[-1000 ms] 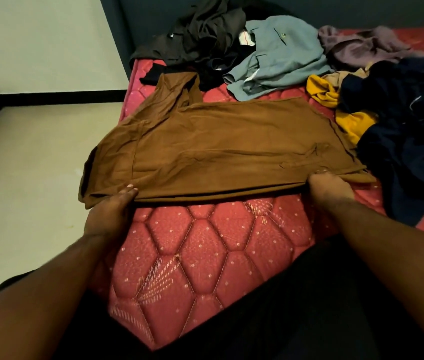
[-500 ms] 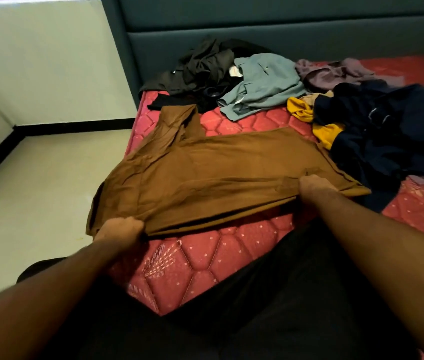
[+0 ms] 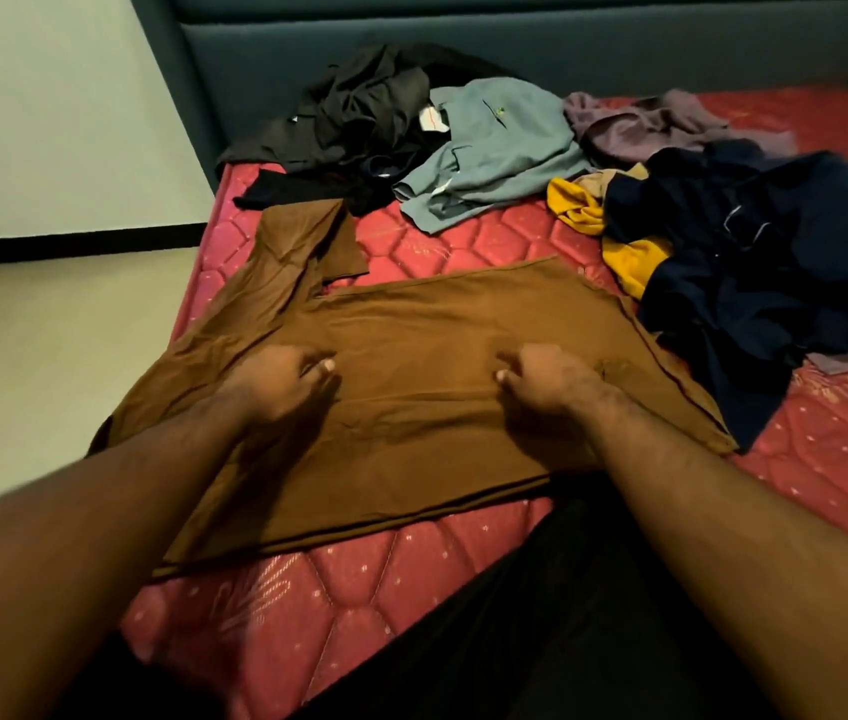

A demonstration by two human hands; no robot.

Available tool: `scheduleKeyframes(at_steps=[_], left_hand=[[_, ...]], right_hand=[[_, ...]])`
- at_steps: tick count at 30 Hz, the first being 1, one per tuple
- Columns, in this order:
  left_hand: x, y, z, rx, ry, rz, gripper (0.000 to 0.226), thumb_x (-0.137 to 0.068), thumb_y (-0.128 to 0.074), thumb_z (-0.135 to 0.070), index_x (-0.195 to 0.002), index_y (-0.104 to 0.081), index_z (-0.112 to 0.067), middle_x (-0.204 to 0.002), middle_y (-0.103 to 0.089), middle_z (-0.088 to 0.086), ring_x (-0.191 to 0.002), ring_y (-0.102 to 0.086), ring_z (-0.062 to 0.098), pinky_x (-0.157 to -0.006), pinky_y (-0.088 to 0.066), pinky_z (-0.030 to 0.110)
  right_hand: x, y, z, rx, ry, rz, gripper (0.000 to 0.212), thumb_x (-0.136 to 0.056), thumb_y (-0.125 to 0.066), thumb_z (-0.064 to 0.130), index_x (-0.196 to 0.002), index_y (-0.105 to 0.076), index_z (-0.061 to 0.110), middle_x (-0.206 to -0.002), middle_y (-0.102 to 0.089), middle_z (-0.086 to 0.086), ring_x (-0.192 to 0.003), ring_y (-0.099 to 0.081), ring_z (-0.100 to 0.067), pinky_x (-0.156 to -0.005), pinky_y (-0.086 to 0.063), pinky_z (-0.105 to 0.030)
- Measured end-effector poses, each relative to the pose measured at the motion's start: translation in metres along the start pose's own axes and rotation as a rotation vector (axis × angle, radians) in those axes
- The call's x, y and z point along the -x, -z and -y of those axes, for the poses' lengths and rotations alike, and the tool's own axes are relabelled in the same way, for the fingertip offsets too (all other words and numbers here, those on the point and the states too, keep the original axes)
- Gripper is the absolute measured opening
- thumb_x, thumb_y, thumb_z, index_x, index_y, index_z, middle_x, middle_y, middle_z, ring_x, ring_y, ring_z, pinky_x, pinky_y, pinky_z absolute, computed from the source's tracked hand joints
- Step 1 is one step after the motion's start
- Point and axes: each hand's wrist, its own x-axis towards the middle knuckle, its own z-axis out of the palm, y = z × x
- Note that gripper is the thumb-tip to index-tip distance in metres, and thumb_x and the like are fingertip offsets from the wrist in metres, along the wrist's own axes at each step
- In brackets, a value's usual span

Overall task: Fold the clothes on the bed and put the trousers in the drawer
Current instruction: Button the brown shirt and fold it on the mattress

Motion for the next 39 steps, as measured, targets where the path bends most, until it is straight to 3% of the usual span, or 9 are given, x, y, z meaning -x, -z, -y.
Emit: scheduleKeyframes(at_steps=[3, 6, 10, 16, 20, 25, 28, 31, 39], left_hand=[[-0.049, -0.023, -0.013, 0.030, -0.117, 0.085, 0.046, -0.103, -0.040, -0.036, -0.145, -0.045, -0.017, -0.155, -0.036, 0.007, -0.144, -0.030, 0.022, -0.115, -0.023, 0.031], [-0.095, -0.051, -0.003, -0.098, -0.183, 0.199, 0.067, -0.099, -0.030, -0.058, -0.155, -0.022, -0.022, -0.164, -0.008, 0.005, -0.151, -0.006, 0.019, -0.121, -0.005, 0.037], [-0.148, -0.061, 0.034, -0.250, -0.254, 0.116, 0.100, -0.073, 0.005, -0.088, -0.156, -0.003, -0.033, -0.164, -0.005, -0.007, -0.150, -0.002, 0.013, -0.120, -0.003, 0.040], [-0.196, -0.043, 0.064, -0.257, -0.264, -0.188, 0.073, -0.086, -0.018, -0.072, -0.146, -0.040, -0.036, -0.144, -0.046, 0.001, -0.133, -0.040, 0.022, -0.104, -0.026, 0.042], [-0.214, -0.027, 0.071, -0.402, -0.351, -0.254, 0.073, -0.086, -0.031, -0.078, -0.117, -0.064, -0.022, -0.099, -0.061, 0.004, -0.090, -0.057, 0.025, -0.075, -0.040, 0.037], [-0.212, 0.001, 0.062, -0.446, -0.554, -0.204, 0.055, -0.082, -0.046, -0.067, -0.088, -0.064, -0.016, -0.079, -0.063, 0.005, -0.075, -0.060, 0.027, -0.066, -0.040, 0.032], [-0.199, 0.016, 0.051, -0.481, -0.783, -0.259, 0.040, -0.090, -0.053, -0.052, -0.082, -0.066, -0.015, -0.069, -0.062, 0.006, -0.064, -0.061, 0.028, -0.058, -0.046, 0.031], [-0.169, 0.032, 0.037, -0.503, -0.860, -0.168, 0.039, -0.087, -0.037, -0.049, -0.091, -0.063, -0.021, -0.073, -0.063, 0.002, -0.062, -0.063, 0.023, -0.048, -0.049, 0.030], [-0.065, 0.007, -0.002, -0.781, -0.753, 0.135, 0.074, -0.081, 0.001, -0.061, -0.132, -0.043, -0.032, -0.116, -0.060, -0.002, -0.101, -0.063, 0.022, -0.077, -0.051, 0.033]], right_hand=[[-0.041, -0.027, -0.001, -0.045, 0.207, 0.095, 0.051, -0.102, -0.038, 0.039, -0.151, -0.030, 0.026, -0.159, -0.024, -0.004, -0.146, -0.020, -0.026, -0.118, -0.018, -0.046], [-0.072, -0.045, -0.009, 0.043, 0.177, 0.097, 0.061, -0.098, -0.025, 0.059, -0.153, -0.007, 0.039, -0.163, 0.001, 0.007, -0.150, 0.000, -0.017, -0.117, 0.000, -0.055], [-0.135, -0.045, -0.058, -0.034, -0.052, 0.016, 0.071, -0.086, -0.014, 0.079, -0.149, 0.001, 0.051, -0.160, 0.011, 0.019, -0.149, 0.011, -0.016, -0.113, 0.012, -0.056], [-0.197, -0.011, -0.135, 0.017, -0.324, -0.078, 0.063, -0.093, -0.018, 0.070, -0.150, -0.005, 0.047, -0.163, 0.006, 0.008, -0.149, 0.007, -0.024, -0.113, 0.000, -0.064], [-0.200, -0.015, -0.108, 0.410, 0.049, -0.432, 0.051, -0.100, -0.037, 0.030, -0.150, -0.027, 0.027, -0.160, -0.019, -0.009, -0.148, -0.010, -0.031, -0.114, -0.005, -0.061], [-0.216, 0.011, -0.074, 0.459, 0.234, -0.255, 0.049, -0.088, -0.046, 0.012, -0.136, -0.048, 0.021, -0.130, -0.050, -0.011, -0.135, -0.037, -0.028, -0.115, 0.003, -0.057], [-0.204, 0.032, -0.068, 0.536, 0.390, -0.315, 0.021, -0.078, -0.064, 0.014, -0.098, -0.069, 0.011, -0.097, -0.060, -0.014, -0.099, -0.058, -0.034, -0.095, -0.040, -0.043], [-0.162, 0.042, -0.068, 0.526, 0.480, -0.430, 0.009, -0.071, -0.068, 0.014, -0.079, -0.066, 0.012, -0.078, -0.058, -0.012, -0.073, -0.060, -0.032, -0.056, -0.033, -0.032], [-0.051, 0.006, -0.097, 0.606, 0.333, -0.248, 0.021, -0.091, -0.052, 0.027, -0.111, -0.058, 0.025, -0.106, -0.062, -0.005, -0.101, -0.060, -0.028, -0.085, -0.041, -0.041]])
